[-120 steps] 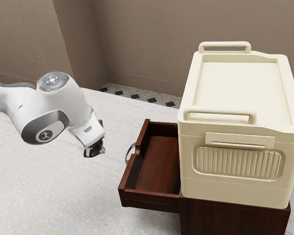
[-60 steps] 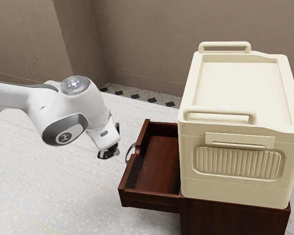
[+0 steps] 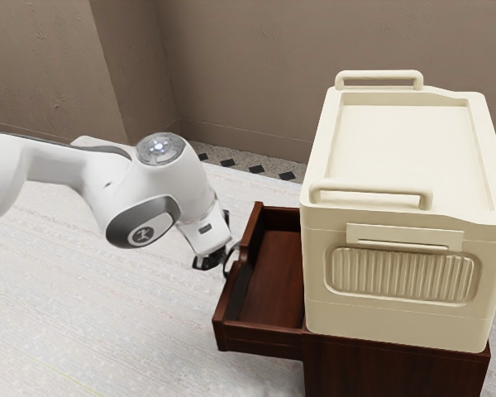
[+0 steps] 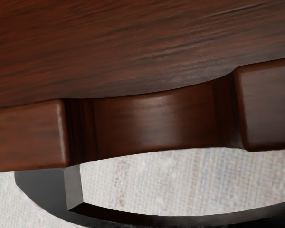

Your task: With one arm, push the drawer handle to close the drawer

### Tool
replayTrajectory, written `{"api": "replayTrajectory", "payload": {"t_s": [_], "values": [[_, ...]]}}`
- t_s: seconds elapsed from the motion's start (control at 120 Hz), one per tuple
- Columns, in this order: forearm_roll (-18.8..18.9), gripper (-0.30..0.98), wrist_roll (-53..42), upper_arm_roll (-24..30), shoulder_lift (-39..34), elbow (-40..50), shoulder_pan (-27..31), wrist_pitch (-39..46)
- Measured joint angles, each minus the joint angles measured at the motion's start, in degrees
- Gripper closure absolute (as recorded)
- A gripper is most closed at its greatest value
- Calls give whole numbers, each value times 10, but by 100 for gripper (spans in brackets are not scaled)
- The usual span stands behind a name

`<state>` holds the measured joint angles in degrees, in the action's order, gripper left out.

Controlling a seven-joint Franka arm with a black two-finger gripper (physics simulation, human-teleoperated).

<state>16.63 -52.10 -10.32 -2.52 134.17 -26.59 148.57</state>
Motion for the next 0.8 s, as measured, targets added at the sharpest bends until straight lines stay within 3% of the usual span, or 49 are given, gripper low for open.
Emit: {"api": "replayTrajectory", "payload": {"t_s": [0.8], "values": [[-43,79,3,76,156,-157,-9,41]]}}
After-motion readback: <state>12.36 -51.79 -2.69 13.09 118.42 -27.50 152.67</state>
